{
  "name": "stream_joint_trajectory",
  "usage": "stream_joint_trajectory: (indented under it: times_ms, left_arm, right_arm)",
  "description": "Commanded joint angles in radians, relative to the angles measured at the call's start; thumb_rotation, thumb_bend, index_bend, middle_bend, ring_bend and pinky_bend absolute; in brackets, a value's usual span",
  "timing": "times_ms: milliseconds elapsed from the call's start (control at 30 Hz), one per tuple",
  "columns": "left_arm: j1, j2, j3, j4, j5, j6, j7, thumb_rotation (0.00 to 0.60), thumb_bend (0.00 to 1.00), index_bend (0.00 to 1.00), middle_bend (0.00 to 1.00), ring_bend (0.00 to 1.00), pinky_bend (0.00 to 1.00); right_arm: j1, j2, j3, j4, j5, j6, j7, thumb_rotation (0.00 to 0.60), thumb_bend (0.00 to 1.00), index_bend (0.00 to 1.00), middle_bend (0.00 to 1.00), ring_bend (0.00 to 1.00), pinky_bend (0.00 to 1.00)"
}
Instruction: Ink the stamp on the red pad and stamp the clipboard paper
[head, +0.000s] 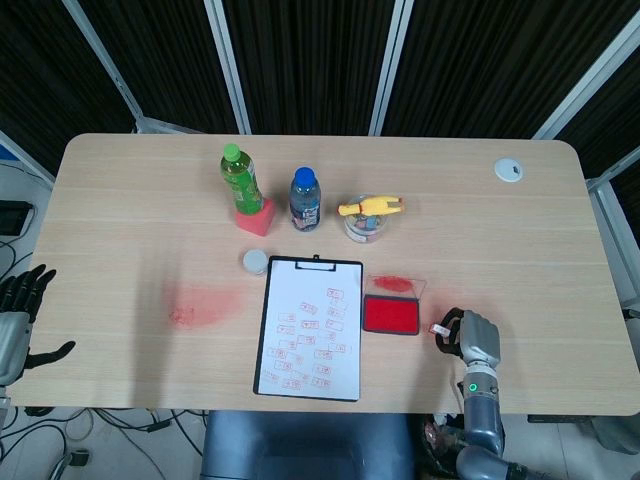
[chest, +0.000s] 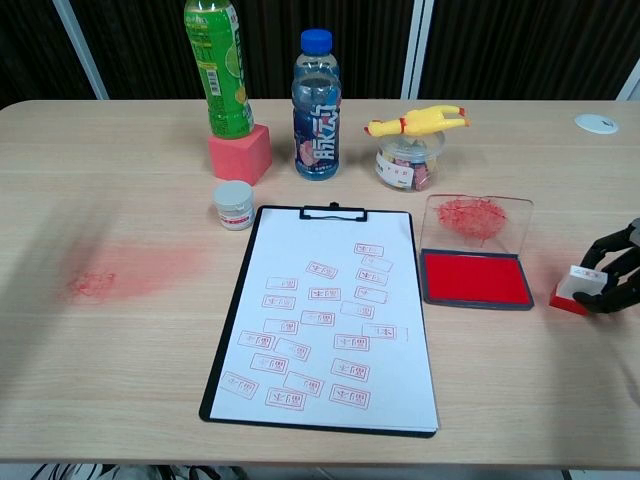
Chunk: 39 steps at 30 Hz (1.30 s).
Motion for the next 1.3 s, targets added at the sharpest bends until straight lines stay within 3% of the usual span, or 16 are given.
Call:
stream_joint_trajectory:
  times_ms: [33, 800, 1300]
  left_arm:
    - [0.0, 0.0, 0.0, 0.0, 0.0, 0.0, 0.0, 0.6, 0.04, 0.0, 0.0, 0.0, 0.0]
    - [0.002, 0.001, 0.001, 0.0, 0.002, 0.001, 0.002, 0.6, 0.04, 0.0, 0.0, 0.0, 0.0]
    - [0.002, 0.003, 0.003, -0.004, 0.001, -0.002, 0.007, 0.6, 0.04, 0.0, 0.0, 0.0, 0.0]
  right_arm:
    - [-0.001, -0.003, 0.017, -0.008, 0.027, -0.002, 0.012, 0.6, 0.39, 0.98, 0.72, 0.86, 0.87]
    - [0.009, 0.0, 0.022, -0.01, 0.069, -0.012, 0.013, 0.6, 0.35, 0.86, 0.64, 0.85, 0.87]
    - [0.027, 0.022, 0.049, -0.05, 0.123, -0.02, -0.005, 0.6, 0.34, 0.84, 0.63, 0.85, 0.87]
